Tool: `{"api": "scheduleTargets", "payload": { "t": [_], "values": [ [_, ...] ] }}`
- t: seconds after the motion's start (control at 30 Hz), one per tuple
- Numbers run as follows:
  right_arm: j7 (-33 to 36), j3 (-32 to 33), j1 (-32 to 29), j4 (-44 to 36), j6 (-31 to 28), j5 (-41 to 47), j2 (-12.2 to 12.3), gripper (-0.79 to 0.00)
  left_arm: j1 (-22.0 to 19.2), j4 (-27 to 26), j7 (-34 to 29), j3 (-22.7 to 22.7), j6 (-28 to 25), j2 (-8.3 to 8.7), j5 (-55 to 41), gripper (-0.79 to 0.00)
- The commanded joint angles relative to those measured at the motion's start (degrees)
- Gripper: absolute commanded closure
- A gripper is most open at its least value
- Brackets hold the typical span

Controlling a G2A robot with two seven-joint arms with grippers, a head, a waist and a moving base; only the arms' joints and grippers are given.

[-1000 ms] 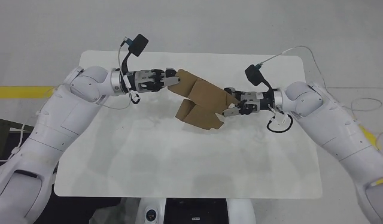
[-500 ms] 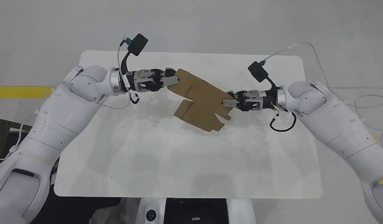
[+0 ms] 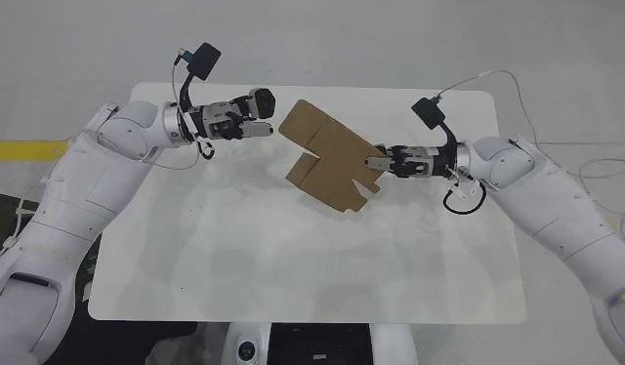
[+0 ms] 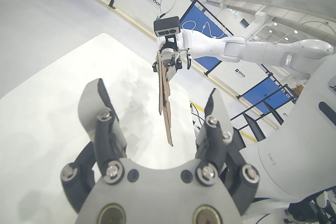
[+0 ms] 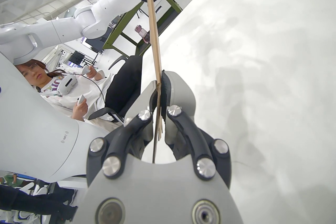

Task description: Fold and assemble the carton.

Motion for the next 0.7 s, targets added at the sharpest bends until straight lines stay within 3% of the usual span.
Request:
{"api": "scheduleTargets", "payload": {
  "t": [0.0,0.3,0.67],
  "values": [
    [0.0,-0.4,0.3,0.9,0.0,2.0,-0.2,0.000,0.8,-0.3,0.1,-0.5,0.0,0.03,0.4,-0.785],
    [2.5,-0.5,1.7,4.9,2.6,11.1,-2.0,0.000,3.4,-0.6,2.6,-1.2,0.8,-0.42,3.1,-0.785],
    [1.0,2.0,1.8,5.8,13.0,15.7,-4.6,0.000,6.2,-3.5,5.7,-1.0,3.8,-1.31,4.2,-0.785]
  ]
}}
